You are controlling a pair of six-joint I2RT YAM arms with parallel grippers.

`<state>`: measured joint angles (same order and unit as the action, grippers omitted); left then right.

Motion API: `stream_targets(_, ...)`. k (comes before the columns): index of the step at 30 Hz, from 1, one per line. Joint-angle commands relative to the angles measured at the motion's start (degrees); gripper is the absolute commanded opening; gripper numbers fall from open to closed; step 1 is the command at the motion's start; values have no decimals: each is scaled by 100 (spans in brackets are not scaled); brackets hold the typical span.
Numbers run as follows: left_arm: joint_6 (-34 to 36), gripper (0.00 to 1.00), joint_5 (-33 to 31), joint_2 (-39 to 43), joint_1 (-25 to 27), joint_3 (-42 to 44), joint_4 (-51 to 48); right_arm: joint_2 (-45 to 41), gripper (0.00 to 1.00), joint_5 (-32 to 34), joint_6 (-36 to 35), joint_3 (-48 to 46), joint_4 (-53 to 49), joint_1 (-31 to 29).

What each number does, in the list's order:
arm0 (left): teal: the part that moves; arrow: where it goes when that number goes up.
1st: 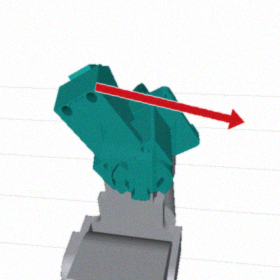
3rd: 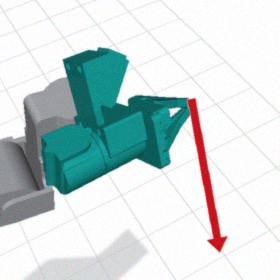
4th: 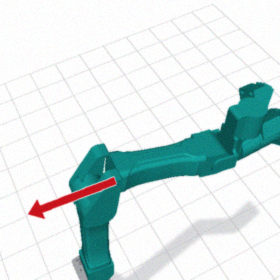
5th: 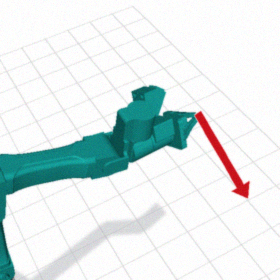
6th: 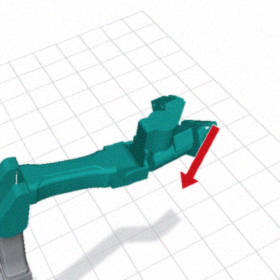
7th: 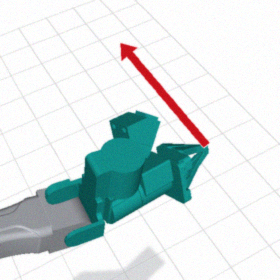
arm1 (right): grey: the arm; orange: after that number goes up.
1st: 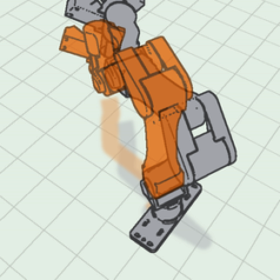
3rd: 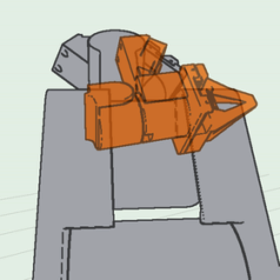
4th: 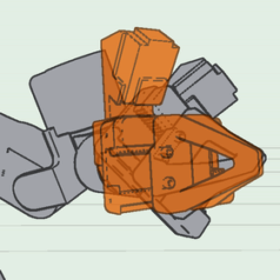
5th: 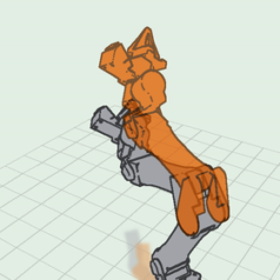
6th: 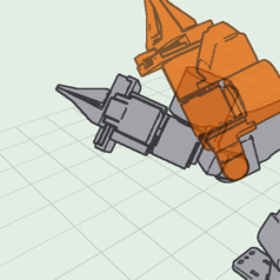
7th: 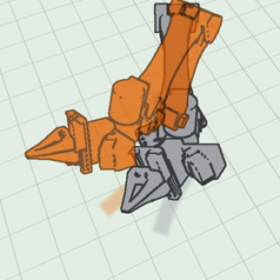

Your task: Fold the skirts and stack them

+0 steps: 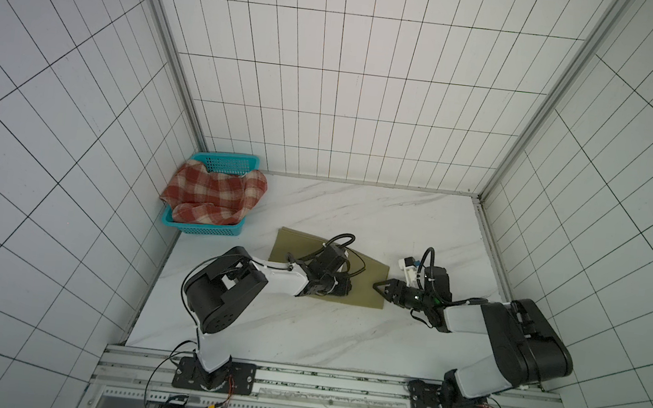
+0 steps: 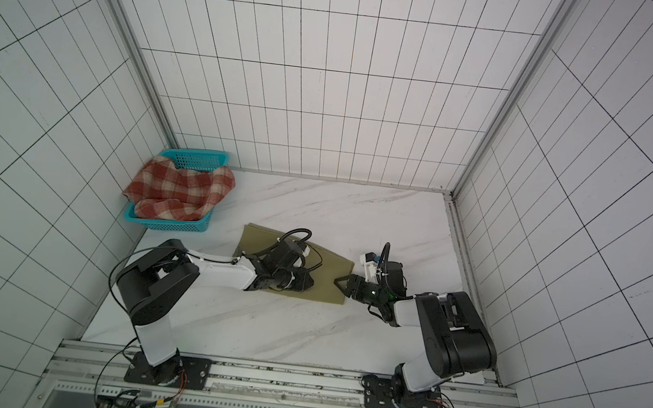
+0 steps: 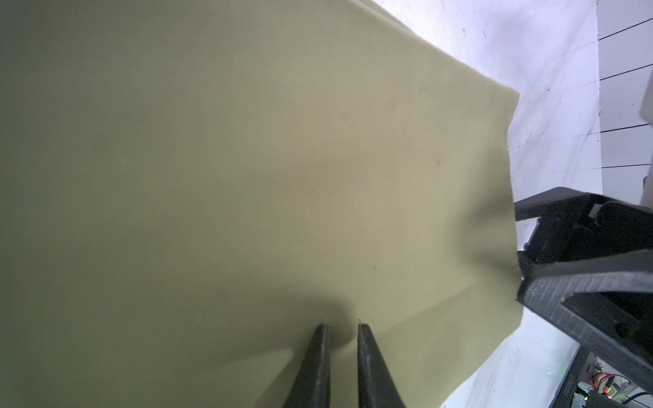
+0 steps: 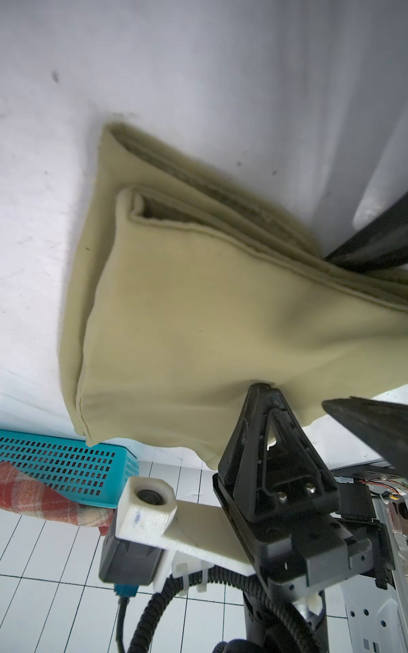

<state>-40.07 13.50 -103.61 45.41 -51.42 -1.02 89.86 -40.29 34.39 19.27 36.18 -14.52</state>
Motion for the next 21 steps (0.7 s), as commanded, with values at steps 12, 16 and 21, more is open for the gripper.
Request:
stream_targets(12,-79,17,91,-308,120,-149,-5,408,48,285,337,76,-326,-159)
stream_targets(16,-74,17,92,-335,133,-171,-4,460,45,265,340,164,-314,-164)
stream_targets(21,-94,17,104,-379,135,-198,19,563,38,259,331,262,-288,-191)
